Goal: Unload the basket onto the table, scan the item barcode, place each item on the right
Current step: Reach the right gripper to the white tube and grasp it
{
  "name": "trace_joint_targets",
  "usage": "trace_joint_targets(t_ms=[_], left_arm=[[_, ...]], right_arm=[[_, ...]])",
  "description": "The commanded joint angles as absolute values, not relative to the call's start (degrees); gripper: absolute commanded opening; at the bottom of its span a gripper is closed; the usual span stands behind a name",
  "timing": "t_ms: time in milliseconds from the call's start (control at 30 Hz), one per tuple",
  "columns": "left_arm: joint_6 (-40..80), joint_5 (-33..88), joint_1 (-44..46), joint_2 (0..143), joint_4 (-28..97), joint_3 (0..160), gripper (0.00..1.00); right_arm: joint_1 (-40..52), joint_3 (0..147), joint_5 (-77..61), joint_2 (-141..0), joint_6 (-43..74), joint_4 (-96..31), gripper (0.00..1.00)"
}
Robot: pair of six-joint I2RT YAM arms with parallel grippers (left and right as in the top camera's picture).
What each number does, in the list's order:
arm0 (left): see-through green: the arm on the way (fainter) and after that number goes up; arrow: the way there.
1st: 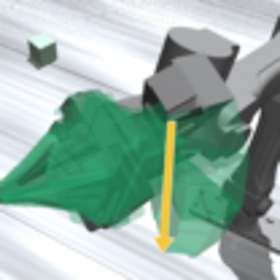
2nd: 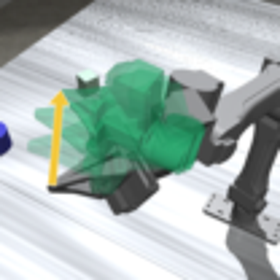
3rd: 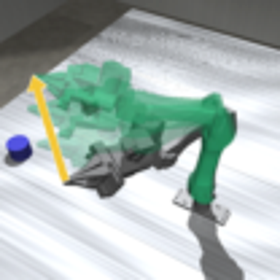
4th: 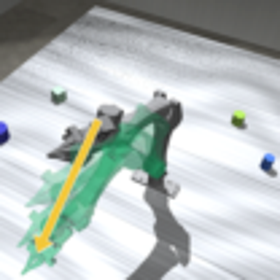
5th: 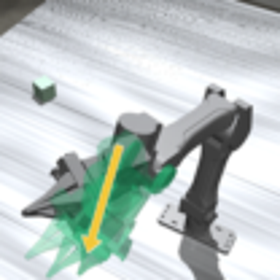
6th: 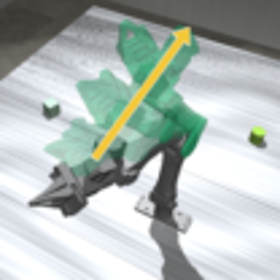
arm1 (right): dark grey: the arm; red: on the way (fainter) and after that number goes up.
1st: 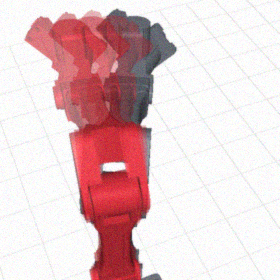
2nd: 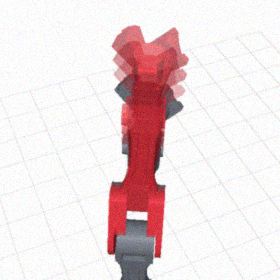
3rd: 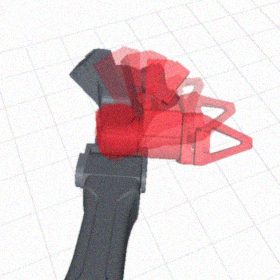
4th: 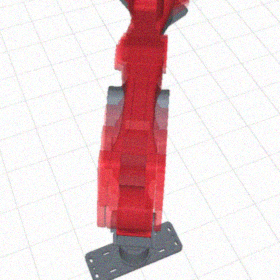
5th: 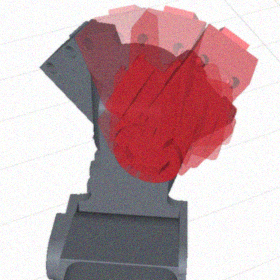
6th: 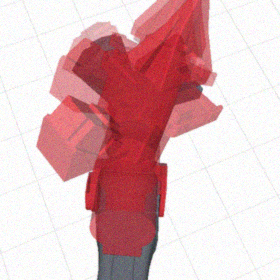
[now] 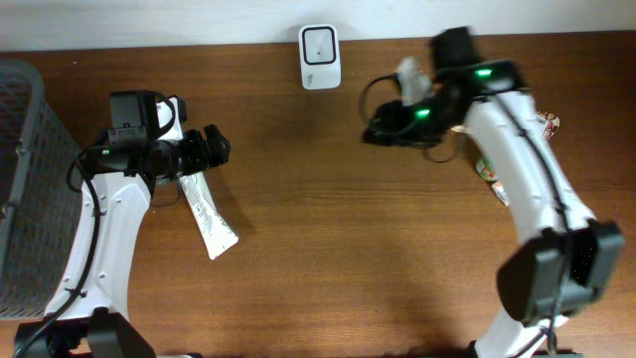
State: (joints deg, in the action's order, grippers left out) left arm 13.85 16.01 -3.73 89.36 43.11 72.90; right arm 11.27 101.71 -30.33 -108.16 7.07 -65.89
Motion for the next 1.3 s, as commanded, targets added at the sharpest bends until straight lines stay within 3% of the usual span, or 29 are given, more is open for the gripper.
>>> trace_joint_targets(t_ms=[0,233,333,433,533,633,933,1067,1200,1267], left_arm=[[13.37,16.05,-3.81,88.90,42.98,73.43,0.99],[13.65,18.81,-3.81,88.90,43.00,73.43,0.99],[13.56,19.11,-3.84,89.01,44.25,73.45,0.99],[16.05,9.45,-5.52,89.01,47.24,73.69,0.67],[20.38,-2.98,-8.19,89.06,54.00,74.00,0.53],[25.87,-11.77,-10.76,89.14,58.72,73.93,0.47],[26.13,-11.79,-13.82,94.83,58.63,73.93,0.52],[26.13,-10.15,-13.82,96.82,58.61,73.93,0.55],[26.13,-9.89,-13.78,96.82,58.59,73.93,0.56],[26.11,-9.02,-13.78,96.82,58.41,73.93,0.56]], right_arm=[[17.58,100.86,-30.87,-113.23,9.13,-61.52,0.64],[26.20,100.86,-32.73,-120.40,12.95,-54.11,0.64],[29.10,100.86,-33.06,-122.28,13.28,-51.05,0.69],[30.50,100.86,-33.45,-123.20,13.98,-50.06,0.70],[31.14,100.86,-33.50,-123.28,13.82,-49.36,0.70],[32.45,100.86,-34.54,-123.28,13.82,-45.65,0.72],[44.58,100.86,-34.59,-128.18,12.53,-33.04,0.75],[47.24,100.86,-36.25,-133.58,18.41,-29.04,0.73],[47.13,100.88,-40.32,-136.88,20.25,-26.50,0.57],[47.13,100.88,-40.32,-136.88,20.25,-26.50,0.40]])
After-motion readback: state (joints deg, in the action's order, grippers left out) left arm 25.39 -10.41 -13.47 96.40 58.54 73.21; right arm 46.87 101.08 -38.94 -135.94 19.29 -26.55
